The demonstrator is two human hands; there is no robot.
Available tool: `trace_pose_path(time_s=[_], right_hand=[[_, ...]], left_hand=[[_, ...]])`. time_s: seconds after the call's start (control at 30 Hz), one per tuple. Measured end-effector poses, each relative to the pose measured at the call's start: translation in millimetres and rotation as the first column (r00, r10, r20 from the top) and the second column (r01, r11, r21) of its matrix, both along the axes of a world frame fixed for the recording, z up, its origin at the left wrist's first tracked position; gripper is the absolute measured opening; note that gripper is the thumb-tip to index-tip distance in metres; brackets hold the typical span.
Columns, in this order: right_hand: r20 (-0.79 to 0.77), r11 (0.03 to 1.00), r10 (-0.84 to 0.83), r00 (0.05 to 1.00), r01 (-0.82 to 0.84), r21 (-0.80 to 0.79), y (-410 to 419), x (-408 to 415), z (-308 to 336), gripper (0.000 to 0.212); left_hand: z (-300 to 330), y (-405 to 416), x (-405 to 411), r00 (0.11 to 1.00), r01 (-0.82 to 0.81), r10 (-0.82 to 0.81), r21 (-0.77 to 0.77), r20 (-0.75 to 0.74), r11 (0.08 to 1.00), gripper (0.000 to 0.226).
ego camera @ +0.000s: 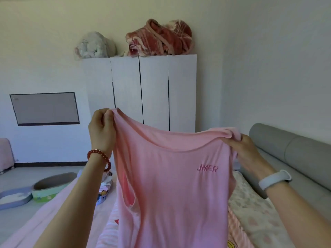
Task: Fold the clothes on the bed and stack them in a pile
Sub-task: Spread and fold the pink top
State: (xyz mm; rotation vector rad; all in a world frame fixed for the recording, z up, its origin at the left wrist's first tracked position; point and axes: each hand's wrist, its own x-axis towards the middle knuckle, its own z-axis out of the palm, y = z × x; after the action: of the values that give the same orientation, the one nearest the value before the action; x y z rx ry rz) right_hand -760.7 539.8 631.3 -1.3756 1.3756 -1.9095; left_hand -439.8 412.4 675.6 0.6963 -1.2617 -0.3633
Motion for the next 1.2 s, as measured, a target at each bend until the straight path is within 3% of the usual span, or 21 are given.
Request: trace_pose_path(time_s=[0.13, 0.3, 0.5, 0.67, 0.77, 0.9, 1.1, 1.2], right_hand=[[0.034, 0.987, 0.129, 0.991, -0.126, -0.096, 7, 21, 30, 0.010], [-0.146, 0.966, 0.181, 0.973, -0.204, -0.159, 16, 36, 58, 0.018], [-0.398, 0.995, -0.022, 0.917, -0.018, -0.097, 19, 36, 42, 0.019], [-0.511, 0.951, -0.309, 0.802, 0.252, -0.179, 2, 47, -6, 0.011], [-0.561, 0.925, -0.346, 0.752, 0.375, -0.068, -21, 44, -39, 0.025], [-0.645, 0.849, -0.282, 0.711, 0.497, 0.177, -68, 30, -77, 0.022], [-0.597, 0.702, -0.079, 0.798, 0.470, 0.535, -152, -2, -139, 0.036], [-0.542, 0.647, -0.125, 0.831, 0.482, 0.590, -192, -15, -180, 0.016]], left_hand=[[16, -8, 12, 1.000, -0.005, 0.005, -0.007, 0.014, 1.000, 0.016], [21, -24, 27, 0.996, -0.002, -0.005, 0.072, 0.088, 0.997, 0.018], [-20, -16, 39, 0.995, 0.069, -0.075, 0.092, 0.063, 0.993, 0.022], [-60, -19, 50, 0.982, 0.114, -0.123, 0.070, 0.141, 0.991, 0.026], [-81, -42, 46, 0.934, 0.069, -0.115, 0.145, 0.339, 0.987, 0.015], [-113, -96, 39, 0.806, -0.020, -0.162, 0.299, 0.570, 0.954, 0.014], [-178, -180, 8, 0.542, -0.173, -0.253, 0.402, 0.801, 0.899, 0.023], [-226, -213, -19, 0.500, -0.272, -0.269, 0.444, 0.823, 0.854, 0.027]])
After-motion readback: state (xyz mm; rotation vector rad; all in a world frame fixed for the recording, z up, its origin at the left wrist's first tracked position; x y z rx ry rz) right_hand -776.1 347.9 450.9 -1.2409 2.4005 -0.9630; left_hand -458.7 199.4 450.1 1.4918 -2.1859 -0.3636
